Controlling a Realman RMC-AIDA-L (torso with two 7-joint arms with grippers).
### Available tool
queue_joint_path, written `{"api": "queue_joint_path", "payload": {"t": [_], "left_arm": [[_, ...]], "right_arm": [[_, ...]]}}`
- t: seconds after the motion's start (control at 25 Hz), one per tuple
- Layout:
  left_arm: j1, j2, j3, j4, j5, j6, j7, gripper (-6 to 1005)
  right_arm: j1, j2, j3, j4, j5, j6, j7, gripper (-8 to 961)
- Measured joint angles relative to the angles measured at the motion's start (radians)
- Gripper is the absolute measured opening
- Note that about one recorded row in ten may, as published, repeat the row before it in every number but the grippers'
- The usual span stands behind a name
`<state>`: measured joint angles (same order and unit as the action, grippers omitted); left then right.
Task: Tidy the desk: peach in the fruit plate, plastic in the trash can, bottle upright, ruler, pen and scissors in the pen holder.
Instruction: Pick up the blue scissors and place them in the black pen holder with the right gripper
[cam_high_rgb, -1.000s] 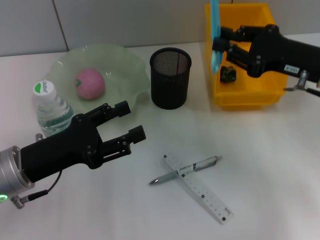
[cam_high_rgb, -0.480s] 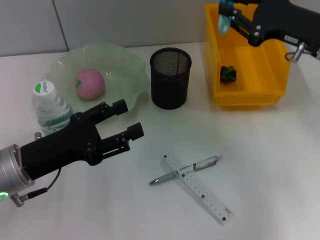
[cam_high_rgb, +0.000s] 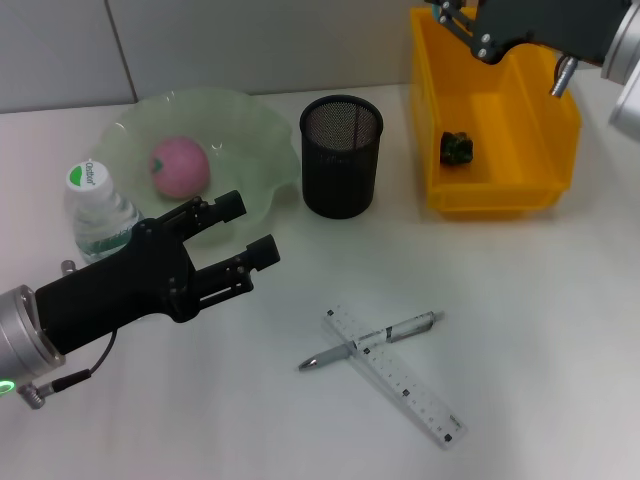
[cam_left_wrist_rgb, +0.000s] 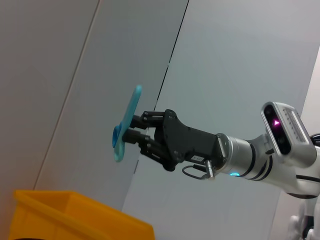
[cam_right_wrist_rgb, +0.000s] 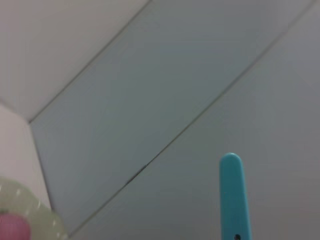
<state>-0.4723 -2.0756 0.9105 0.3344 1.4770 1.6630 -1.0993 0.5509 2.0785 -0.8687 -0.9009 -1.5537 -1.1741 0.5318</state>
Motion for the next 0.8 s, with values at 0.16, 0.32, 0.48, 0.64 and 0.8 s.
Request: {"api": "queue_joint_path", "payload": {"t": [0.16,0.32,0.48,0.64,0.8], "left_arm": [[0.002,0.000,0.000,0.000,-0.001,-0.014,0.026,792],[0.003,0.001,0.001,-0.005,-0.001,-0.025,0.052,791],[0.010,0.002,0.001,-0.007,-0.001,-0.036,0.088,791],[0.012,0.002,0.001,-0.008,-0.001,-0.040,0.113,791],[0.012,0.000,0.001,-0.009,-0.001,-0.042,0.140,790]], "right_arm": [[-0.004,0.000,-0.040,-0.004,0.003,0.046,-0.164,239],[-0.018,0.000,-0.071,-0.007,0.049,0.071,-0.410,240],[-0.030,0.005,-0.098,0.000,0.088,0.085,-0.583,240],[-0.055,0.009,-0.185,0.039,0.204,0.125,-0.913,240],[-0.056,0.009,-0.208,0.088,0.244,0.146,-1.125,240]]}}
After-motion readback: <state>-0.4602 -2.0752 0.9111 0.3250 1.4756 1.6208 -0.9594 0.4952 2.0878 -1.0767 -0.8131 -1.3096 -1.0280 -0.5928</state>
